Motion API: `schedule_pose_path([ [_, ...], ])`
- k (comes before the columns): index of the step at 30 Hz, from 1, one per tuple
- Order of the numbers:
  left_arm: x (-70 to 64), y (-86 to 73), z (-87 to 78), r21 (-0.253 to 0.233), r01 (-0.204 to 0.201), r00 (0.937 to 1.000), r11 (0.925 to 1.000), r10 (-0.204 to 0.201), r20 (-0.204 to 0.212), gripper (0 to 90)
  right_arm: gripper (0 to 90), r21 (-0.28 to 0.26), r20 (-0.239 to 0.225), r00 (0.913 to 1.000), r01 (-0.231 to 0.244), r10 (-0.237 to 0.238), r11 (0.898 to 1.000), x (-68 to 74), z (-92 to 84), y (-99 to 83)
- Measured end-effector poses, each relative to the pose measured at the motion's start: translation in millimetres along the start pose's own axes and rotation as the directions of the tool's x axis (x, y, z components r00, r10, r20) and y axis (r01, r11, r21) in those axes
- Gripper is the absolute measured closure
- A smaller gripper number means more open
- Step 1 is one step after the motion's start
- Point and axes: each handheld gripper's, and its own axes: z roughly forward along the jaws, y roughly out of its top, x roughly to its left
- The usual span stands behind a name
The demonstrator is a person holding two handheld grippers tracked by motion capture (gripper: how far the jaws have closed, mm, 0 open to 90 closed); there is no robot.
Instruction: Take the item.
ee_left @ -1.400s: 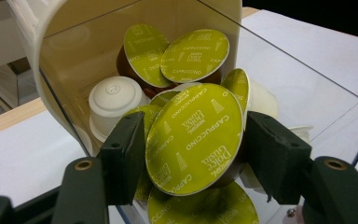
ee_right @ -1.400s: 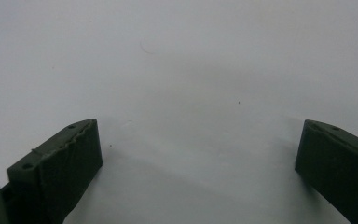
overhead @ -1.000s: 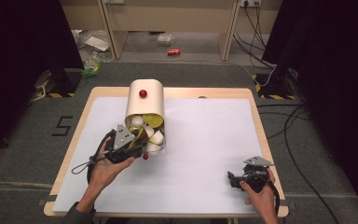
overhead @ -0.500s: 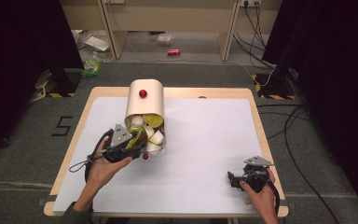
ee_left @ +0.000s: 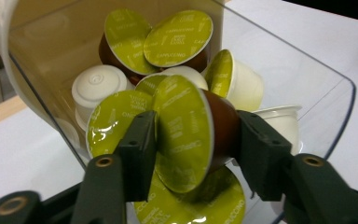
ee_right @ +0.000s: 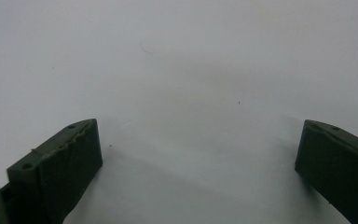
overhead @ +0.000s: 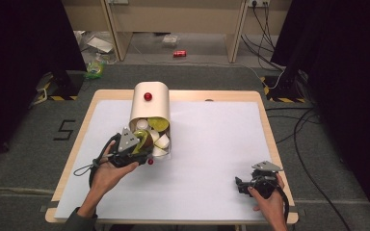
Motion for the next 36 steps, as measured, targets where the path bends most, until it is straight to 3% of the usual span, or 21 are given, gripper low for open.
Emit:
schedule_pose_path([
  [3,-1.6,2.5,-3.8,-0.024,-0.023,0.9997,0.9994,0.023,0.001,54.9,0.7,0.0,0.0,1.0,0.001,-0.001,1.0,0.0,0.0,0.0],
  [6,-0.8,1.9,-7.6,-0.031,-0.002,0.9999,0.9995,0.002,0.016,57.3,0.7,0.0,0.0,1.0,0.0,0.0,1.0,0.0,0.0,0.0],
  [12,3.6,-1.0,-11.9,-0.044,0.018,0.9992,0.9989,-0.016,0.037,57.8,0.7,0.0,0.0,1.0,0.0,0.0,1.0,0.0,0.0,0.0],
  [20,5.5,1.8,-22.3,-0.063,0.017,0.9978,0.9979,-0.013,0.066,57.7,0.6,0.0,0.0,1.0,0.0,0.0,1.0,0.0,0.0,0.0],
  [36,10.6,5.4,-42.3,-0.106,0.026,0.9972,0.994,-0.018,0.073,57.7,0.7,-0.001,0.0,1.0,0.006,-0.006,1.0,-0.3,0.1,0.0],
])
